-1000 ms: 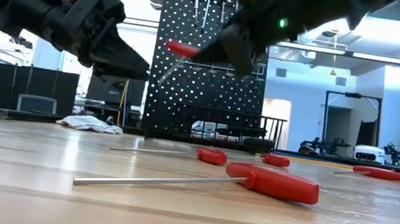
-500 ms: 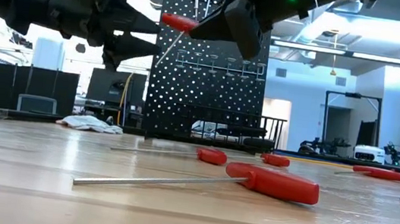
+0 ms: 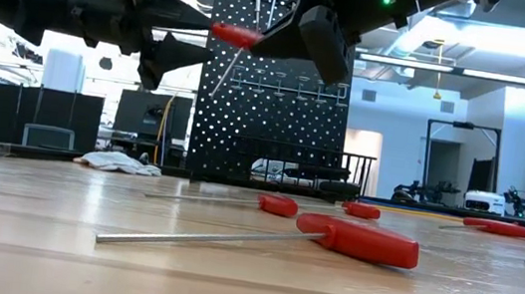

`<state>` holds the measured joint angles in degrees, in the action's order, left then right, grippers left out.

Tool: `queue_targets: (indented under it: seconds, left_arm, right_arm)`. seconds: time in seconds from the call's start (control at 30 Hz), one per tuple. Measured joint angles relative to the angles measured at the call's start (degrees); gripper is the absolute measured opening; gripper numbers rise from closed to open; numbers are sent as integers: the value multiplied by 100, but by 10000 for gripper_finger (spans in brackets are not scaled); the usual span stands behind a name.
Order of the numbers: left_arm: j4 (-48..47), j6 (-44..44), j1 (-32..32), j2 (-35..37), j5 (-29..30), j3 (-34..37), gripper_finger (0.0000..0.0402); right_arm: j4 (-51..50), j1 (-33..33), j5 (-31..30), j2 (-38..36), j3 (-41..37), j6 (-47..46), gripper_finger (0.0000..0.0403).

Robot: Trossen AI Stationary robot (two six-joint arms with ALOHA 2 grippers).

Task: Hang tools onto peg board
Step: Hang the red allen wrench on the pegboard

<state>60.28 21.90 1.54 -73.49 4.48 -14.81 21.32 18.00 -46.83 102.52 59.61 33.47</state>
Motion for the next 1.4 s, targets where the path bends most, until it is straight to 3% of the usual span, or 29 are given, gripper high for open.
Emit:
queue_targets:
  seconds: [0.3,0.67,1.03,1.23,1.4]
  left_arm:
    - [-114,90,2,0,-41,-69,218]
    - [-946,-237,2,0,-169,-510,219]
    - [-915,-80,-193,0,-174,-538,309]
    - [-921,-95,-271,-3,-220,-693,312]
    - [-1625,-104,-269,-3,-433,-1065,303]
  right_arm:
    - [-106,-48,0,0,0,2,75]
    - [-162,-46,2,0,0,2,75]
    - [-159,-46,4,0,0,5,75]
    - [-155,-46,4,0,0,99,75]
    - [-154,-46,3,-2,0,111,75]
